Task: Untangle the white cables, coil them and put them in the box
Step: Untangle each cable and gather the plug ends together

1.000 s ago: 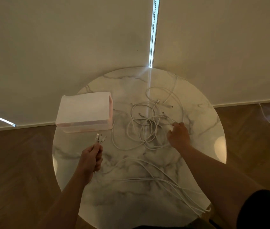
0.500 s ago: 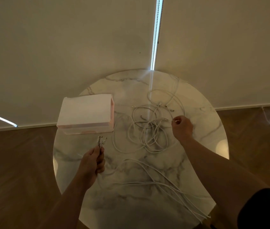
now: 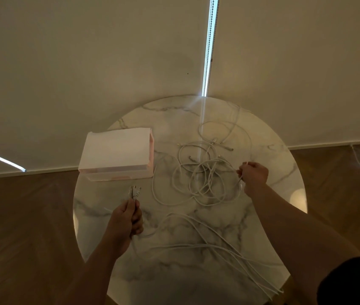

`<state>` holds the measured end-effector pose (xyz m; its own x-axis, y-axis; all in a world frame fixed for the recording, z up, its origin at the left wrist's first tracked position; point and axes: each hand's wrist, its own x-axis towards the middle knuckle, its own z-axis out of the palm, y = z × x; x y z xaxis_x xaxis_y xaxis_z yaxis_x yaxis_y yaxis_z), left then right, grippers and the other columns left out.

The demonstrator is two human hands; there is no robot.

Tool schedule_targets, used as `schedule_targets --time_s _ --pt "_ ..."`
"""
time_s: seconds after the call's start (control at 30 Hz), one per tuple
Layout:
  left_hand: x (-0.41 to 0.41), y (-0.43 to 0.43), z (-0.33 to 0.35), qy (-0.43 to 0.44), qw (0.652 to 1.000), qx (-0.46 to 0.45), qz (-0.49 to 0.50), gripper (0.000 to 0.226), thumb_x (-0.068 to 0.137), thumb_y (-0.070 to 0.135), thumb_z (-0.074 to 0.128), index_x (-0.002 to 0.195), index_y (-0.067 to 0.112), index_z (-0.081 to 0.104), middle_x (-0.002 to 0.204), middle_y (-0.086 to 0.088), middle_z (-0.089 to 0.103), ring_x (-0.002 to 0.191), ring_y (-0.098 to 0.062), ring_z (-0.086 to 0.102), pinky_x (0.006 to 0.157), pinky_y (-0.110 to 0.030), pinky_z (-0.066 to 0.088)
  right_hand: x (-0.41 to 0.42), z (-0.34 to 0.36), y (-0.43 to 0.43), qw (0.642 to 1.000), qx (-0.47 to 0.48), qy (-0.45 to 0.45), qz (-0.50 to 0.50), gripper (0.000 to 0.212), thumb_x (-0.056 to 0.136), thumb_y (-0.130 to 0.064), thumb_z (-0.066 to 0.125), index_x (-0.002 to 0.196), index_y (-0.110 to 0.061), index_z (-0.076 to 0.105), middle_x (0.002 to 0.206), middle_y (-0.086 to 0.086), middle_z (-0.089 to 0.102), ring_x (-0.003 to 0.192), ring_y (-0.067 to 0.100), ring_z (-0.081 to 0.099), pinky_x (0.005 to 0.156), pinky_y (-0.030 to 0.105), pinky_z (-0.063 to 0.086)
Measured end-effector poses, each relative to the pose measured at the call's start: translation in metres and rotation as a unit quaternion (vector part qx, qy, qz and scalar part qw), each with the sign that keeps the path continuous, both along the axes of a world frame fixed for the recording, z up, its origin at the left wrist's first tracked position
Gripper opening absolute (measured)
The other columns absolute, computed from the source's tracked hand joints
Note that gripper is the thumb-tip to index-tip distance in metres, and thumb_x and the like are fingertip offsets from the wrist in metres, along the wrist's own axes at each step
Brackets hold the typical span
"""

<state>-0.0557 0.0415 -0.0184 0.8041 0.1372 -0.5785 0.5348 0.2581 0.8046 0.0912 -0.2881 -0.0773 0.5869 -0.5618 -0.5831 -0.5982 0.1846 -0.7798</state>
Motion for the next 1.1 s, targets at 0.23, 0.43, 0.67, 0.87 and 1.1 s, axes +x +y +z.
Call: schedule_targets --time_s 0.23,0.43,0.67,0.87,1.1 --pt "0.010 -0.012 0.013 -0.008 0.996 -0.081 0.044 0.032 0.106 0.023 0.033 0.081 0.010 0.050 0.054 0.004 0.022 0.038 -0.007 0.018 0.043 -0.024 0.011 -0.031 0.087 0.055 0.949 -0.019 -0.213 0.233 0.026 0.102 -0.018 0.048 0.091 -0.009 0.070 0.051 0.006 0.046 0.036 0.009 0.036 0.038 0.020 0.032" --pt "0.024 -0.026 0.033 -0.036 0.976 -0.208 0.045 0.033 0.104 0.025 0.032 0.080 0.011 0.050 0.093 -0.013 0.071 0.034 -0.005 0.021 0.038 -0.019 0.014 -0.122 0.081 0.098 0.770 -0.092 -0.138 0.617 0.024 0.099 -0.017 0.053 0.082 -0.011 0.069 0.066 0.000 0.067 0.054 0.004 0.060 0.060 0.019 0.052" --pt "0.021 -0.032 0.033 -0.028 0.991 -0.114 0.061 0.034 0.106 0.025 0.034 0.078 0.011 0.048 0.076 -0.004 0.051 0.035 -0.004 0.020 0.033 -0.014 0.019 -0.154 0.062 0.107 0.828 -0.083 -0.147 0.535 0.023 0.097 -0.012 0.054 0.079 -0.009 0.068 0.065 0.008 0.070 0.057 0.008 0.063 0.067 0.027 0.054" --pt "0.011 -0.031 0.026 0.055 0.989 -0.113 0.080 0.034 0.106 0.027 0.034 0.077 0.012 0.045 0.090 -0.012 0.061 0.031 -0.002 0.020 0.029 -0.013 0.018 -0.157 0.062 0.106 0.863 -0.062 -0.201 0.460 0.017 0.094 -0.009 0.059 0.083 -0.008 0.070 0.070 0.006 0.073 0.066 0.019 0.068 0.070 0.031 0.057" --pt "0.011 -0.039 0.047 0.030 0.976 -0.215 0.021 0.035 0.106 0.027 0.031 0.077 0.015 0.046 0.082 -0.008 0.067 0.033 -0.004 0.020 0.031 -0.016 0.016 -0.167 0.064 0.107 0.846 -0.080 -0.158 0.503 0.015 0.091 -0.016 0.063 0.089 -0.017 0.078 0.083 0.002 0.076 0.077 0.012 0.070 0.076 0.031 0.053"
